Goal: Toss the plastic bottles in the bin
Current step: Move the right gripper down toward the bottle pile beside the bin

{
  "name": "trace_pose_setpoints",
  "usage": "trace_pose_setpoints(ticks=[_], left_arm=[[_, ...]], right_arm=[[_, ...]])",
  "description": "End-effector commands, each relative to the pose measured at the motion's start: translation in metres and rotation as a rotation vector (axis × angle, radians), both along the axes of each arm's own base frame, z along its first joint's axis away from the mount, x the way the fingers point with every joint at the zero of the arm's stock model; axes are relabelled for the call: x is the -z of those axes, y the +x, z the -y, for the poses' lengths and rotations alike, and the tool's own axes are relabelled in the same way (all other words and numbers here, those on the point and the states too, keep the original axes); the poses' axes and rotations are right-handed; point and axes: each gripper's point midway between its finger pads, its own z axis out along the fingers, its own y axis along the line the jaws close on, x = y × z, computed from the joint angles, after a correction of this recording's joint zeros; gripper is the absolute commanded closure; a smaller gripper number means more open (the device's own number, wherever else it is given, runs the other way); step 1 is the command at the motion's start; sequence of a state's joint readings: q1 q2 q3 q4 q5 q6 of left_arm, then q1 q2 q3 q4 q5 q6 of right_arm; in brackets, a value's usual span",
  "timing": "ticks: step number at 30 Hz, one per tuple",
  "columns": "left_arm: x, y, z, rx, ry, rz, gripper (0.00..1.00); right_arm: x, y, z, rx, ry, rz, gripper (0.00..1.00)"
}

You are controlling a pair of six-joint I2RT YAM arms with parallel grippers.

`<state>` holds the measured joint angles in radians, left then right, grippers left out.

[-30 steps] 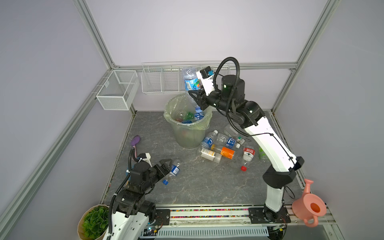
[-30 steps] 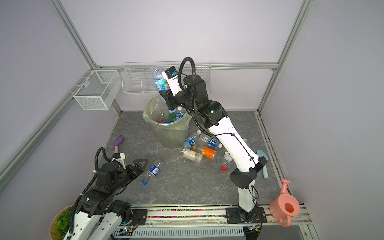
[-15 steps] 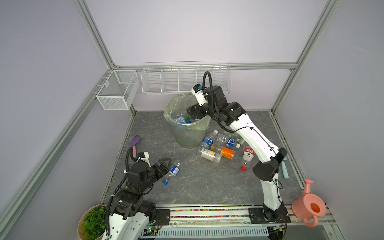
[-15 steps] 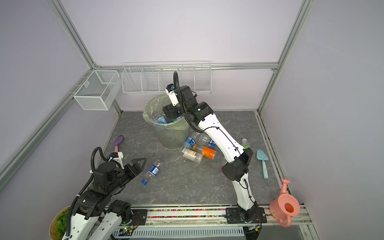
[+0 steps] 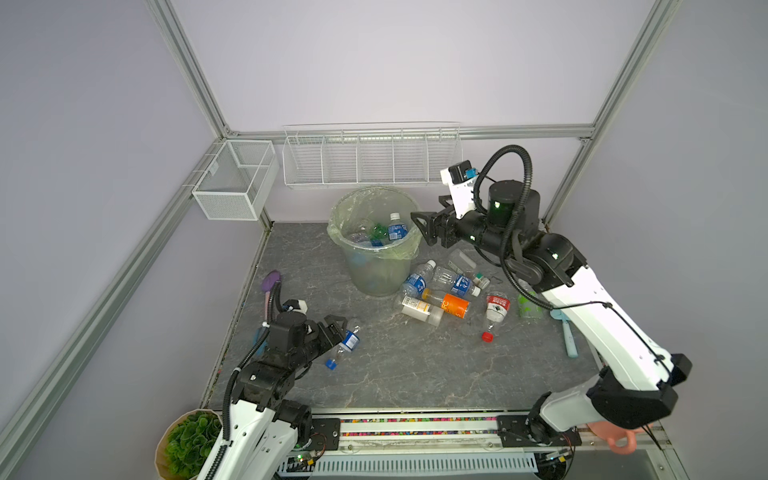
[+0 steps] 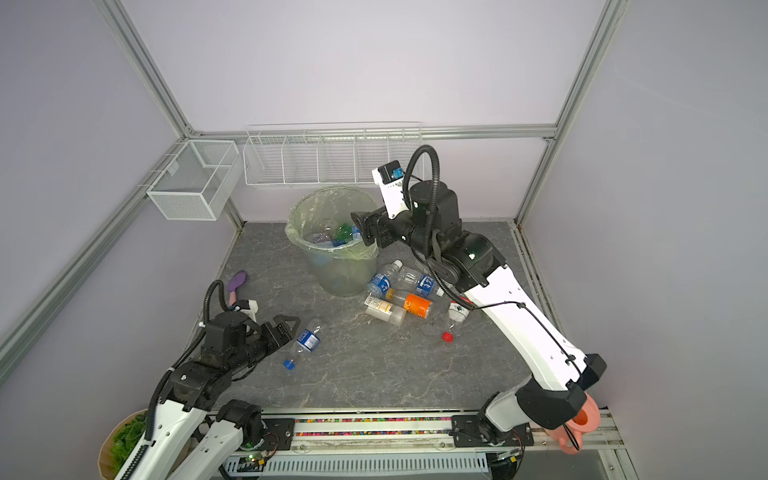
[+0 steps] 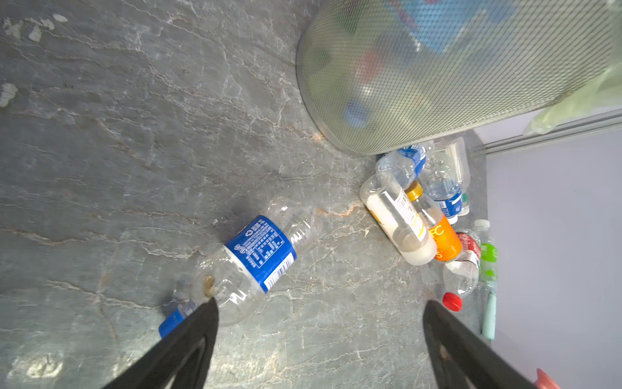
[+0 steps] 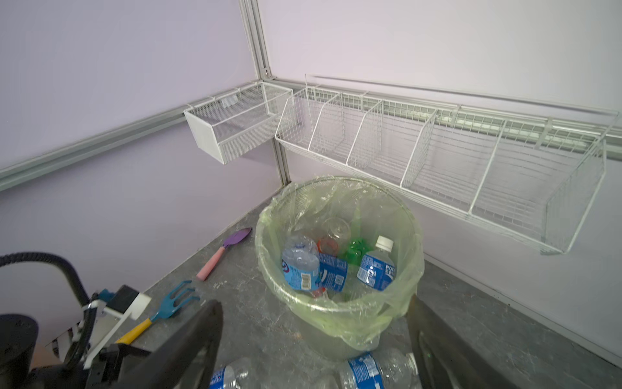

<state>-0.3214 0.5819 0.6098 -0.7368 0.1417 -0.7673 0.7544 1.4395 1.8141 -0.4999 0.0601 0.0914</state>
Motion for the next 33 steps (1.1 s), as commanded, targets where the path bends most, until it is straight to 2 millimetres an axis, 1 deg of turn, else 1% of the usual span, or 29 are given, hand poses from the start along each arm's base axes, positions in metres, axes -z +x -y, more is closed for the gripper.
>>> trace_pose_setpoints(ticks=[1, 4, 7, 11, 16, 19, 21, 23, 26, 28, 33], left_arm=[[0.003, 0.005, 0.005, 0.046, 0.03, -0.003, 0.06], [0.016, 0.009, 0.009, 0.061, 0.043, -0.032, 0.06], [0.024, 0.013, 0.011, 0.067, 0.048, -0.043, 0.05], [0.033, 0.019, 0.015, 0.08, 0.064, -0.07, 0.06], [0.044, 0.023, 0.019, 0.098, 0.091, -0.1, 0.05], [0.052, 0.024, 0.022, 0.114, 0.106, -0.12, 0.06], [0.057, 0.024, 0.024, 0.123, 0.116, -0.136, 0.06], [0.06, 0.025, 0.027, 0.128, 0.12, -0.145, 0.06], [0.057, 0.026, 0.03, 0.128, 0.119, -0.13, 0.06], [0.055, 0.027, 0.031, 0.124, 0.113, -0.121, 0.06], [0.05, 0.027, 0.032, 0.131, 0.124, -0.118, 0.06]], right_arm=[[0.006, -0.011, 0.013, 0.019, 0.026, 0.016, 0.12], [0.027, -0.021, 0.026, 0.036, 0.0, -0.001, 0.12], [0.048, -0.028, 0.037, 0.056, -0.018, -0.031, 0.12], [0.077, -0.037, 0.047, 0.055, -0.05, -0.08, 0.12], [0.107, -0.039, 0.069, 0.136, -0.108, -0.127, 0.11], [0.124, -0.041, 0.076, 0.151, -0.14, -0.156, 0.12], [0.136, -0.042, 0.078, 0.154, -0.161, -0.176, 0.12], [0.152, -0.041, 0.079, 0.155, -0.197, -0.204, 0.12], [0.182, -0.04, 0.079, 0.145, -0.269, -0.26, 0.12], [0.203, -0.04, 0.075, 0.12, -0.31, -0.301, 0.11], [0.237, -0.035, 0.064, 0.075, -0.378, -0.38, 0.1]])
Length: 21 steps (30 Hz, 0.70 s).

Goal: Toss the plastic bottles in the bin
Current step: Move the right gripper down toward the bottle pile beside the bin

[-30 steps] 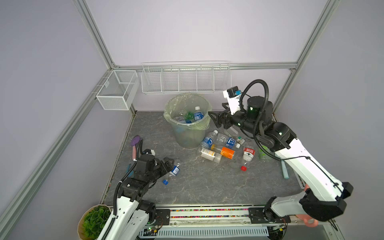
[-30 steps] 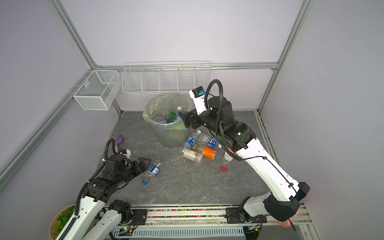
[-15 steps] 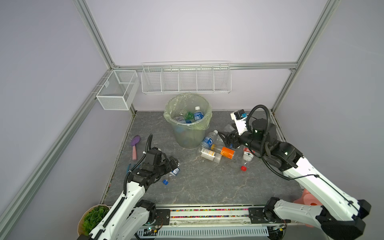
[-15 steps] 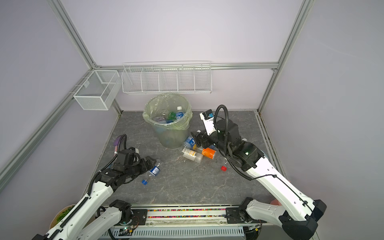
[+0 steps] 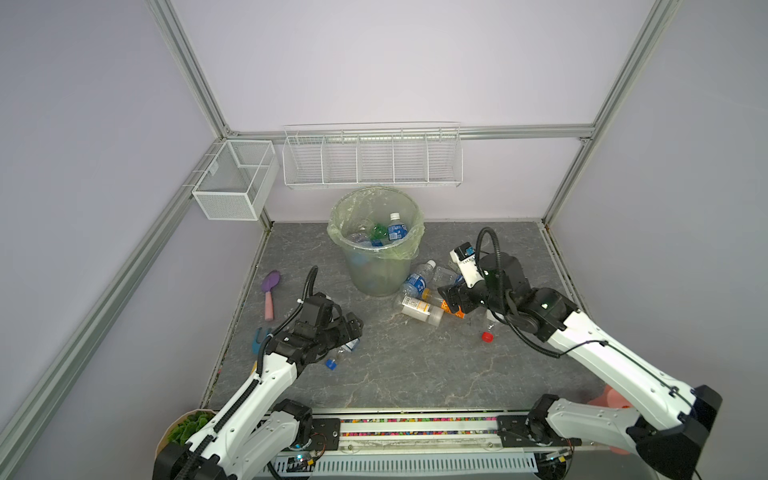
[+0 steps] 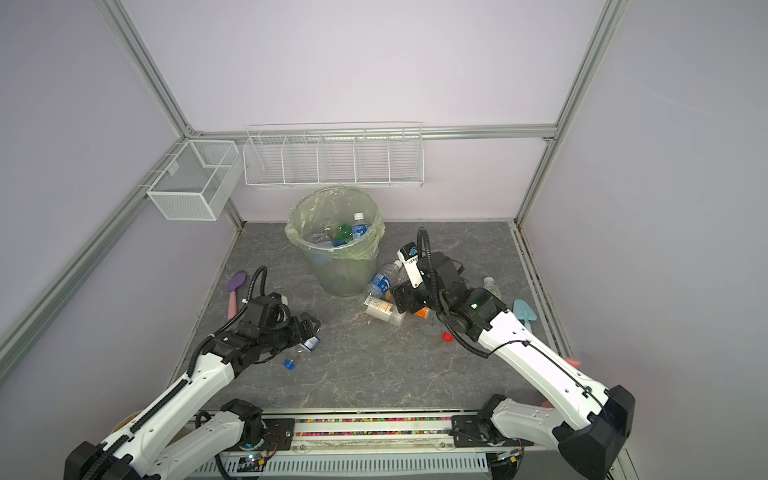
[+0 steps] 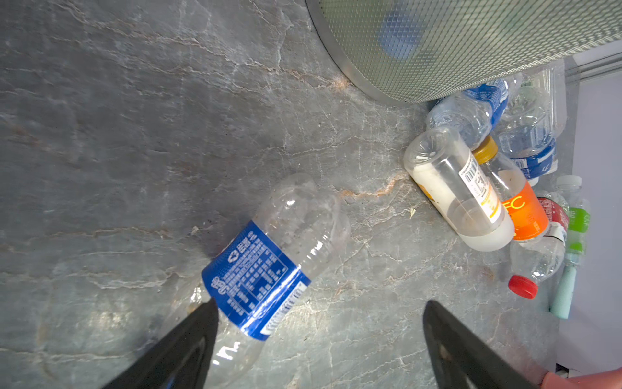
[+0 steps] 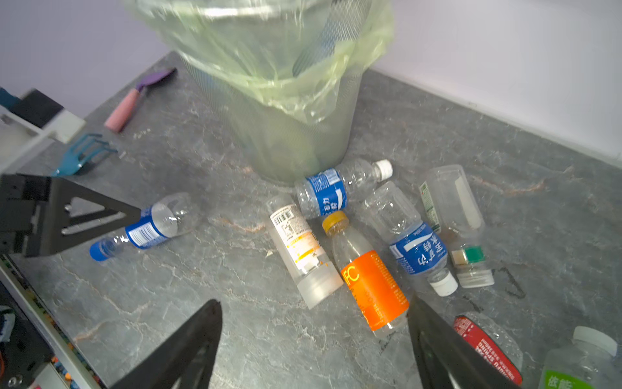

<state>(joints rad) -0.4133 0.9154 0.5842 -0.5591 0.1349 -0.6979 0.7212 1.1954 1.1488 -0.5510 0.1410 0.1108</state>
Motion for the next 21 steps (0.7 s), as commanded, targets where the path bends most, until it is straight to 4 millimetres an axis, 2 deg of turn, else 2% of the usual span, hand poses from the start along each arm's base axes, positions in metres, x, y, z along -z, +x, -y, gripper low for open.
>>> trace_pose_setpoints(ticks=[1, 7, 13, 16, 21], left_arm=[[-0.009, 0.004, -0.001, -0.005, 0.013, 0.03, 0.06], [-0.026, 0.003, -0.003, -0.019, 0.003, 0.069, 0.06], [-0.043, -0.003, -0.004, -0.024, -0.028, 0.108, 0.06], [-0.052, -0.005, -0.004, -0.026, -0.048, 0.131, 0.06], [-0.068, -0.008, -0.002, -0.014, -0.088, 0.177, 0.06]], right_arm=[[0.026, 0.0, -0.006, -0.045, -0.048, -0.065, 0.1], [0.073, 0.006, -0.022, -0.112, -0.097, -0.187, 0.0], [0.119, 0.013, -0.036, -0.146, -0.152, -0.295, 0.09], [0.134, 0.022, -0.041, -0.138, -0.184, -0.325, 0.17], [0.15, 0.036, -0.05, -0.132, -0.212, -0.345, 0.21]])
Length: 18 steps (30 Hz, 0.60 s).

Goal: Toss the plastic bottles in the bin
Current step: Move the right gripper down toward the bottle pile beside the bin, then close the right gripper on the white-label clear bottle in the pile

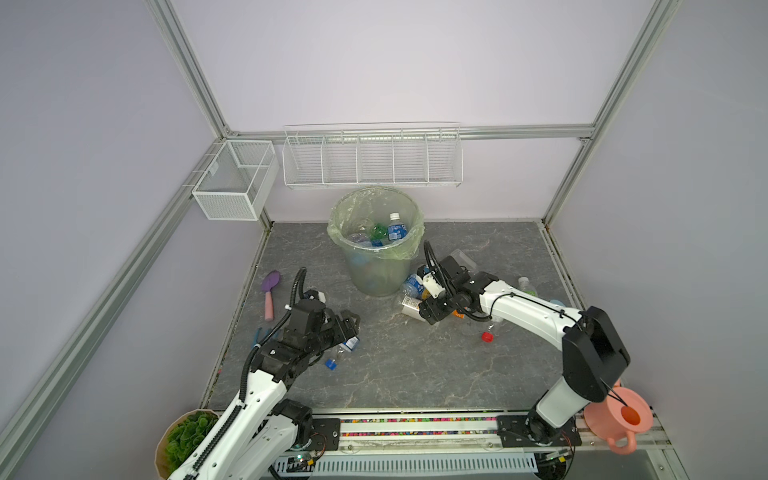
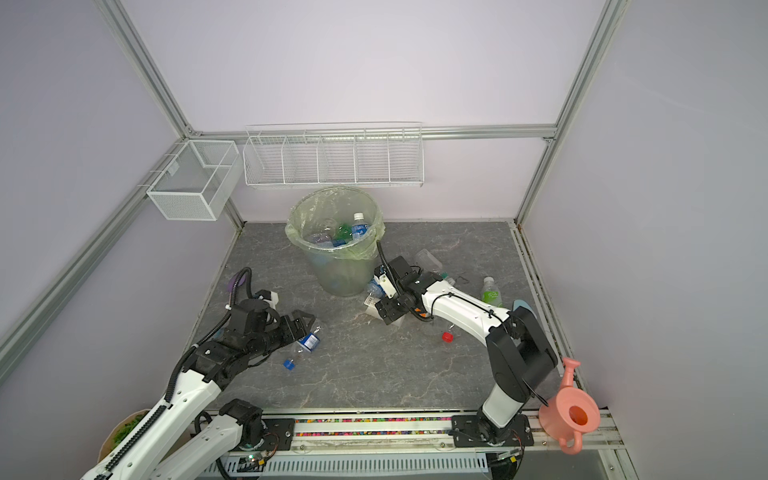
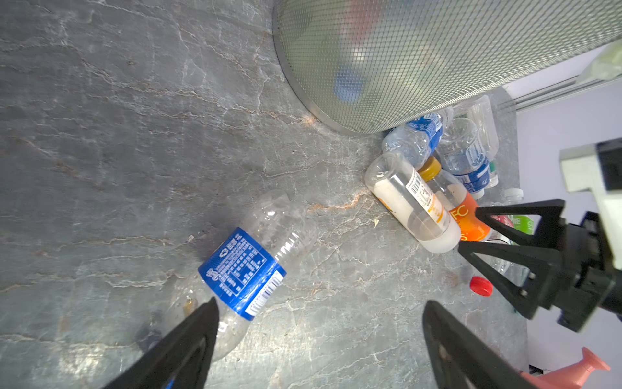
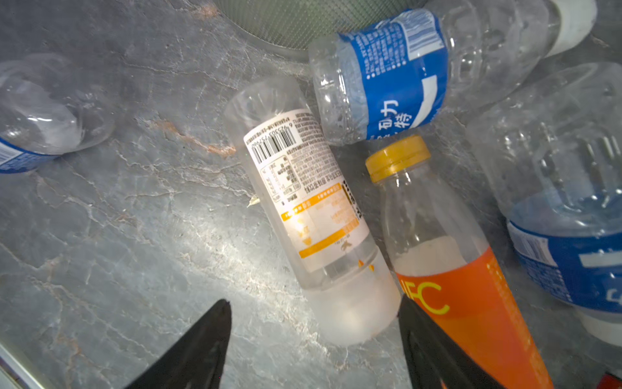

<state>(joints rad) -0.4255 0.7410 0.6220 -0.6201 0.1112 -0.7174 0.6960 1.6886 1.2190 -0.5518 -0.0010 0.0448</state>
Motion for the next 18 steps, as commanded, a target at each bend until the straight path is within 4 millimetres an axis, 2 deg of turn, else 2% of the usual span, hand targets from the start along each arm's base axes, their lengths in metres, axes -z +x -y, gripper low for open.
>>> trace_pose_setpoints(ticks=[1, 9, 18], left_arm=[[-0.023, -0.002, 0.003, 0.013, -0.037, 0.05, 0.06], [-0.048, -0.007, 0.008, 0.046, -0.104, 0.147, 0.06], [-0.051, -0.01, 0.009, 0.049, -0.12, 0.152, 0.06]], right_arm=[[-0.002, 0.013, -0.01, -0.014, 0.009, 0.017, 0.22], [0.025, 0.025, -0.014, -0.02, -0.048, -0.001, 0.21], [0.051, 0.018, -0.021, -0.037, -0.066, -0.047, 0.23]])
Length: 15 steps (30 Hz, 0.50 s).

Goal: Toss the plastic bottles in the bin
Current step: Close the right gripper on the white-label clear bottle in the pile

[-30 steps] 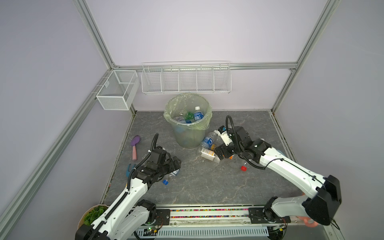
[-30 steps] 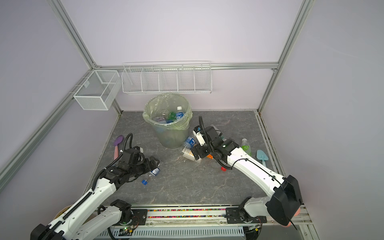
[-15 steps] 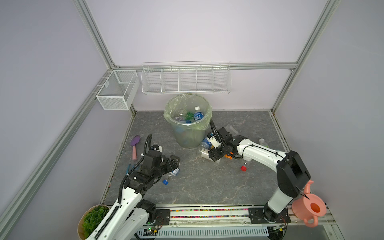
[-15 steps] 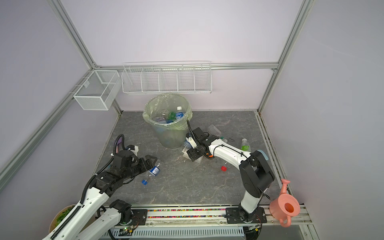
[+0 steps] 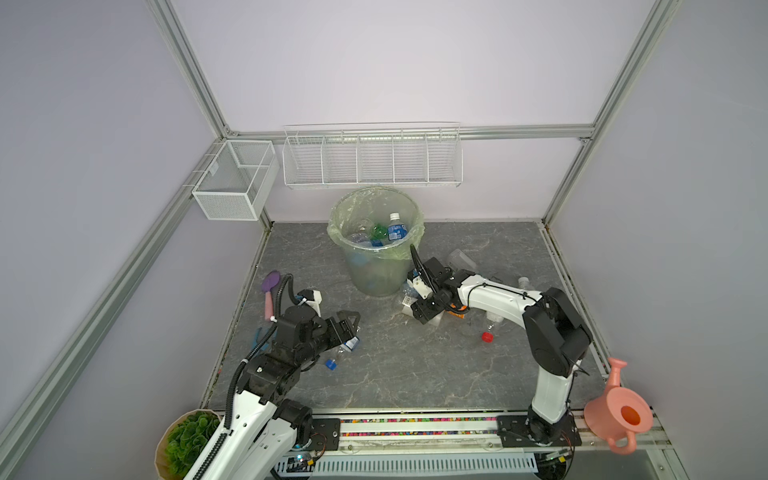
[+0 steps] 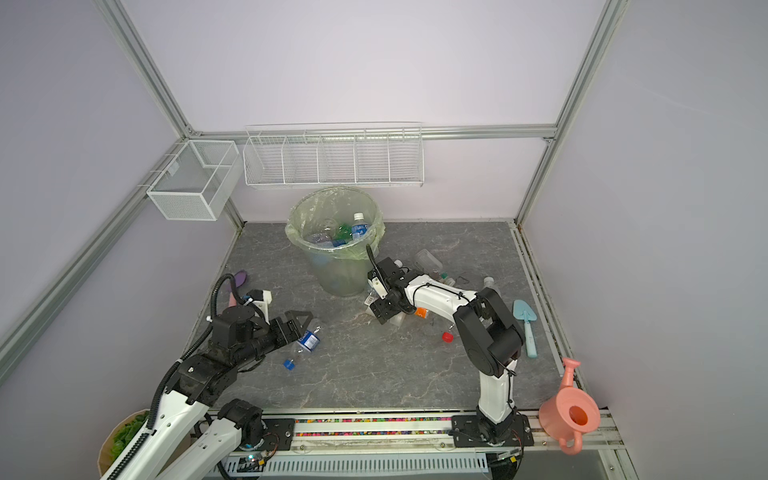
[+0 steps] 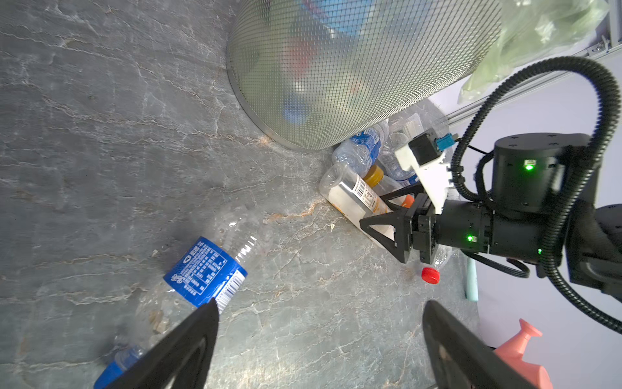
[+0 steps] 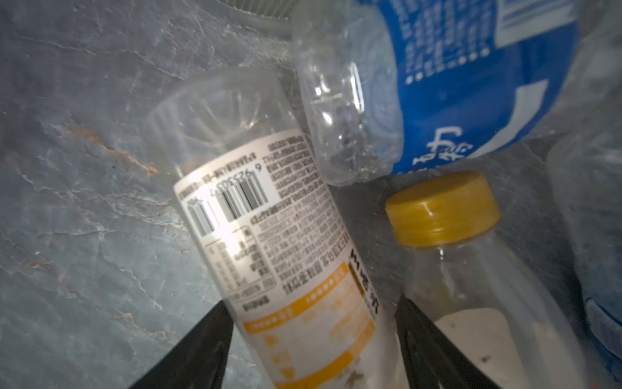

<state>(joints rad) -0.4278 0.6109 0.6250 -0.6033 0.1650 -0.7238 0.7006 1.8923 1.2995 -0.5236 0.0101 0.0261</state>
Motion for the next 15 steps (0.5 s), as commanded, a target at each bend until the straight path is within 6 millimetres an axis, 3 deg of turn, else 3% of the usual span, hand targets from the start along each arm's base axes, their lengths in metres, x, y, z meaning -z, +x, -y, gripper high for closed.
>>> trace_pose_setpoints(ticks=[1, 15], left_arm=[[-0.014, -0.001, 0.003, 0.01, -0.025, 0.03, 0.06], [-0.014, -0.002, 0.004, 0.014, -0.035, 0.023, 0.06]], right_arm=[[0.002, -0.001, -0.007, -0.019, 0.004, 0.009, 0.24], [0.02, -0.025, -0.013, -0.022, -0.033, -0.02, 0.29]])
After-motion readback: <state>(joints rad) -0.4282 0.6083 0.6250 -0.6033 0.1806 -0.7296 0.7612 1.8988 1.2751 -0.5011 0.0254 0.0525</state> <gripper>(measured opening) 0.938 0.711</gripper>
